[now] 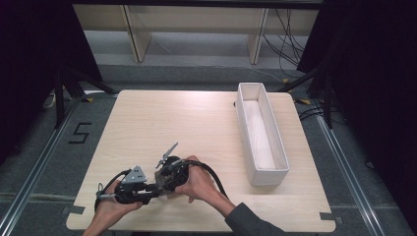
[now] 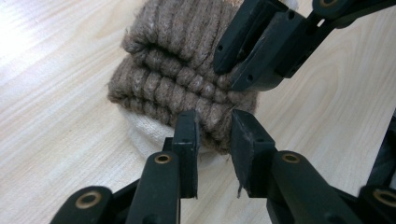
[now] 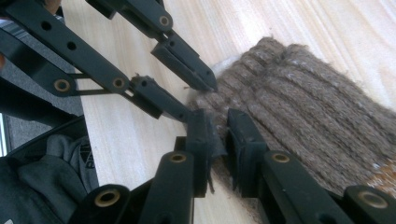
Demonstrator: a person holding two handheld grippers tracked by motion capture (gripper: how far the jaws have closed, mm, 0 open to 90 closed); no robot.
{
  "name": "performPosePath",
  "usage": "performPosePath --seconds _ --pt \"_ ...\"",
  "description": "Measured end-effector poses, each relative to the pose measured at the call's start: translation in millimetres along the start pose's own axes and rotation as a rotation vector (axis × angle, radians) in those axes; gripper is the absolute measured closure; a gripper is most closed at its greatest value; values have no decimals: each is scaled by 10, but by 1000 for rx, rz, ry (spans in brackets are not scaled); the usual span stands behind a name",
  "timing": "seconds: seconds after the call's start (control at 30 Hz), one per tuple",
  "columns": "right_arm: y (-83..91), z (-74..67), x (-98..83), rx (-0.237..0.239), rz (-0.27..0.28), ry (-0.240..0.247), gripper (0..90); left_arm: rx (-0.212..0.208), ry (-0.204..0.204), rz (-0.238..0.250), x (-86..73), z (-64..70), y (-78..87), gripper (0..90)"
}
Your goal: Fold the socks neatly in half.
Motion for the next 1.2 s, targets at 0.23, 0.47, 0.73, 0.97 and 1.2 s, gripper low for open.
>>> performPosePath --seconds 0.23,0.47,0.73,0.97,1.2 --pt "215 71 12 57 84 -74 722 8 -14 8 21 1 43 716" --pt "533 236 -77 24 141 -118 736 2 -11 16 27 -4 71 723" --pt "677 505 -228 -34 181 -159 736 3 -28 31 46 12 121 730" --pt "701 677 -317 -94 180 -202 738 0 -32 31 42 13 123 738" --pt "668 801 -354 -132 170 -217 766 4 -35 37 39 12 109 827"
Point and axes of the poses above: each handheld gripper's, and its own axes: y roughly backward along the jaws, x roughly out of its top, z roughly to its right, the point moved 4 cm from there along -y, roughly forward along the jaws, and after that the axes turned 7 degrees about -y, right-handed, at the moved point
